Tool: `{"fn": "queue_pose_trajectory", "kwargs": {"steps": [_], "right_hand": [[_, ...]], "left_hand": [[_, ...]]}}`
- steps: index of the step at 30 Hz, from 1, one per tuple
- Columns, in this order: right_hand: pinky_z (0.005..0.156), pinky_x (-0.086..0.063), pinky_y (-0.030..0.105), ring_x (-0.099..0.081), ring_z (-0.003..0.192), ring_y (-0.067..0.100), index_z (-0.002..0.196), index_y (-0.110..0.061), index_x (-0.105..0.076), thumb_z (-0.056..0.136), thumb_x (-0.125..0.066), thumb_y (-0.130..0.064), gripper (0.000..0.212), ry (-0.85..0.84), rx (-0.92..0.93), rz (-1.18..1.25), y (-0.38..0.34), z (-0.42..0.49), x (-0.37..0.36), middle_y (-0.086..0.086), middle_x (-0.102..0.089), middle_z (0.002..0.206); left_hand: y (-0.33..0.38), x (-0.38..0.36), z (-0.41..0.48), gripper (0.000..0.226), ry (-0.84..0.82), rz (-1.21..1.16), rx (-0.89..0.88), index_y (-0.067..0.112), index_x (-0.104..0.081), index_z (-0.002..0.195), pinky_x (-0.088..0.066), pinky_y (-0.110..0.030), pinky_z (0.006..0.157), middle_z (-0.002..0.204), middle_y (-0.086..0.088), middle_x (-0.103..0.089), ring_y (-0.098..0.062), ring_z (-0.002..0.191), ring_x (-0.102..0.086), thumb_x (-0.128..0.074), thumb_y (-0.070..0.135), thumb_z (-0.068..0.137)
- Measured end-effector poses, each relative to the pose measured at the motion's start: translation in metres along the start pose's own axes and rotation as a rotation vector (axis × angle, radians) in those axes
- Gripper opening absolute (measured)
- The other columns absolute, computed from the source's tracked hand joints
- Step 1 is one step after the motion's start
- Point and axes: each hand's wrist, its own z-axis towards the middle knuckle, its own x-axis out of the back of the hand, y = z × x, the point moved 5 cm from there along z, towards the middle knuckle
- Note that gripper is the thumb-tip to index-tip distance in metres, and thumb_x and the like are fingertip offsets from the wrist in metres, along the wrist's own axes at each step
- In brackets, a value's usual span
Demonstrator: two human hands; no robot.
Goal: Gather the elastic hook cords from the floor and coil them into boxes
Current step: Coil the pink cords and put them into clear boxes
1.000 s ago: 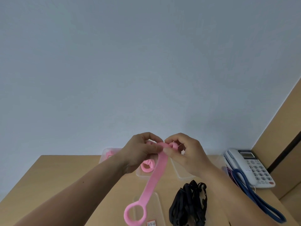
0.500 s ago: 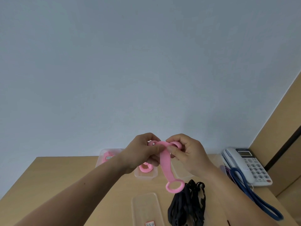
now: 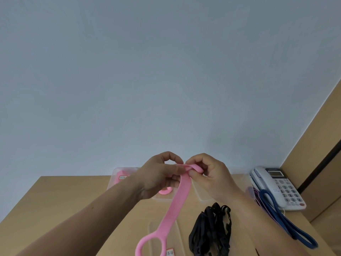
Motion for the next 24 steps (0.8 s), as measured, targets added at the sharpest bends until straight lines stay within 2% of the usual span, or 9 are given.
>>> {"fn": "queue_pose_trajectory", "kwargs": {"steps": [2,4,7,10,12,14,18,21,24], "right_hand": [[0.079,-0.056,0.029,-0.068,0.087,0.016,0.101,-0.018,-0.068,0.083,-0.070,-0.004,0.023,-0.034,-0.074,0.157,0.003,0.000,0.001,-0.002,-0.072,0.092],[0.072,-0.055,0.026,-0.066,0.078,0.013,0.106,-0.015,-0.066,0.083,-0.071,-0.009,0.024,-0.066,-0.149,0.266,0.005,0.000,-0.001,-0.001,-0.071,0.087],[0.065,-0.052,0.024,-0.063,0.067,0.014,0.101,-0.015,-0.069,0.089,-0.069,-0.007,0.014,-0.044,-0.211,0.229,0.008,0.003,0.001,0.003,-0.071,0.080],[0.064,-0.050,0.019,-0.063,0.065,0.008,0.097,-0.018,-0.072,0.089,-0.069,-0.005,0.015,-0.033,-0.187,0.216,0.006,0.005,0.003,-0.005,-0.069,0.072],[0.067,-0.050,0.016,-0.064,0.069,0.004,0.096,-0.021,-0.073,0.087,-0.070,-0.004,0.019,-0.018,-0.151,0.206,0.005,0.005,0.005,-0.011,-0.068,0.072],[0.072,-0.051,0.018,-0.062,0.073,0.003,0.094,-0.023,-0.072,0.085,-0.072,-0.003,0.022,-0.005,-0.117,0.171,0.004,0.004,0.004,-0.015,-0.068,0.075],[0.073,-0.050,0.020,-0.057,0.072,0.005,0.090,-0.028,-0.071,0.083,-0.074,0.000,0.029,0.005,-0.079,0.116,0.006,0.002,0.001,-0.013,-0.066,0.077],[0.073,-0.050,0.023,-0.057,0.073,0.008,0.088,-0.030,-0.071,0.083,-0.073,0.002,0.032,-0.009,-0.071,0.145,0.006,0.003,-0.003,-0.010,-0.065,0.078],[0.075,-0.050,0.024,-0.059,0.076,0.011,0.091,-0.025,-0.071,0.083,-0.070,0.005,0.031,-0.018,-0.057,0.166,0.004,0.005,-0.006,-0.005,-0.067,0.081]], "left_hand": [[0.001,0.001,0.001,0.019,0.024,0.053,-0.051,0.005,-0.058,0.096,-0.053,-0.030,0.058,0.084,-0.024,-0.070,-0.027,0.060,-0.063,-0.072,-0.003,0.085],[0.004,0.001,0.001,0.019,0.056,0.128,-0.111,0.005,-0.060,0.096,-0.053,-0.029,0.058,0.079,-0.018,-0.071,-0.025,0.059,-0.065,-0.072,-0.004,0.084],[0.005,0.002,0.001,0.022,0.093,0.199,-0.171,0.007,-0.061,0.100,-0.053,-0.029,0.061,0.082,-0.016,-0.069,-0.023,0.064,-0.066,-0.073,-0.002,0.084],[0.001,0.002,0.002,0.038,0.077,0.101,-0.112,0.007,-0.057,0.117,-0.053,-0.029,0.063,0.079,-0.010,-0.069,-0.021,0.058,-0.064,-0.073,-0.004,0.084],[0.000,0.001,0.002,0.041,0.014,0.020,-0.037,-0.001,-0.056,0.123,-0.053,-0.028,0.061,0.082,-0.010,-0.071,-0.020,0.059,-0.064,-0.072,-0.002,0.085],[0.001,0.000,0.001,0.034,-0.054,0.063,0.012,-0.009,-0.059,0.117,-0.052,-0.028,0.063,0.088,-0.013,-0.070,-0.019,0.066,-0.062,-0.070,0.003,0.087],[0.002,0.002,0.001,0.019,-0.076,0.104,0.050,0.002,-0.061,0.104,-0.054,-0.031,0.065,0.092,-0.019,-0.071,-0.024,0.069,-0.064,-0.070,0.005,0.087],[0.002,0.005,0.000,0.030,-0.067,0.128,0.058,0.004,-0.058,0.104,-0.057,-0.036,0.070,0.096,-0.021,-0.072,-0.031,0.078,-0.068,-0.073,0.008,0.078],[0.002,0.006,-0.001,0.035,-0.069,0.131,0.044,0.004,-0.057,0.105,-0.053,-0.041,0.080,0.098,-0.020,-0.071,-0.033,0.084,-0.065,-0.072,0.009,0.073]]}}
